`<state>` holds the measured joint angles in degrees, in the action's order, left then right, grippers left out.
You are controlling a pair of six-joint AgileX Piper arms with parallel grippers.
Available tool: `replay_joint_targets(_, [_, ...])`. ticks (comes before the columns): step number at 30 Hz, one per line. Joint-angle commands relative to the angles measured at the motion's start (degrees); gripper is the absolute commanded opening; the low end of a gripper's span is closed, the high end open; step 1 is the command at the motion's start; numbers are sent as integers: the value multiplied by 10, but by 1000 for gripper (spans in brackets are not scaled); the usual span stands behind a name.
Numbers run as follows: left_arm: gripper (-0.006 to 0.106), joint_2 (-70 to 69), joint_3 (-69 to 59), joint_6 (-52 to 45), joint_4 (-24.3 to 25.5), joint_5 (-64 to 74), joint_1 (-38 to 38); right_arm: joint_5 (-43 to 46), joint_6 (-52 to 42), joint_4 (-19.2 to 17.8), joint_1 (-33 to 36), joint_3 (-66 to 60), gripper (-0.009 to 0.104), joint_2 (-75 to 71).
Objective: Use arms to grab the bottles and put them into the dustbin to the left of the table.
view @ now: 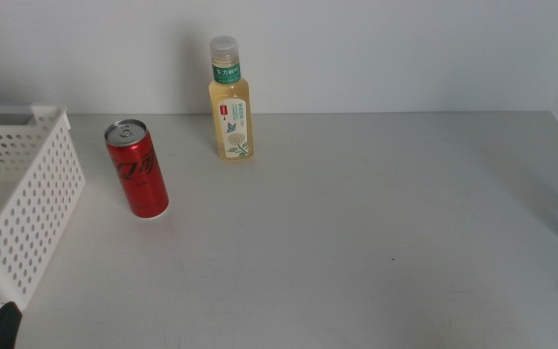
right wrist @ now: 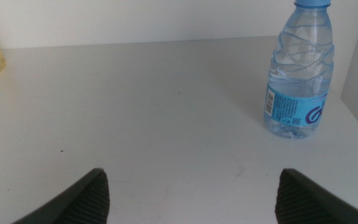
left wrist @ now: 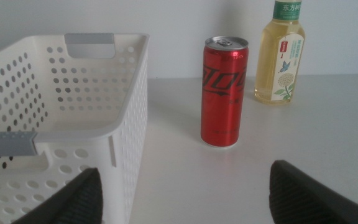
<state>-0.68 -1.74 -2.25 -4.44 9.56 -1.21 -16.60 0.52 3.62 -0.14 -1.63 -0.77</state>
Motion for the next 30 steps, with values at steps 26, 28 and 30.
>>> replay_joint_targets(26, [90, 693, 0, 10, 5, -782, -143, 40, -5, -5, -3, 6, 71, -13])
replay_joint_targets(28, [90, 730, 0, 10, 4, -820, -143, 40, -5, -5, -3, 6, 71, -13])
replay_joint_targets(30, [90, 765, 0, 12, 4, -850, -143, 40, -5, -5, -3, 6, 71, -13])
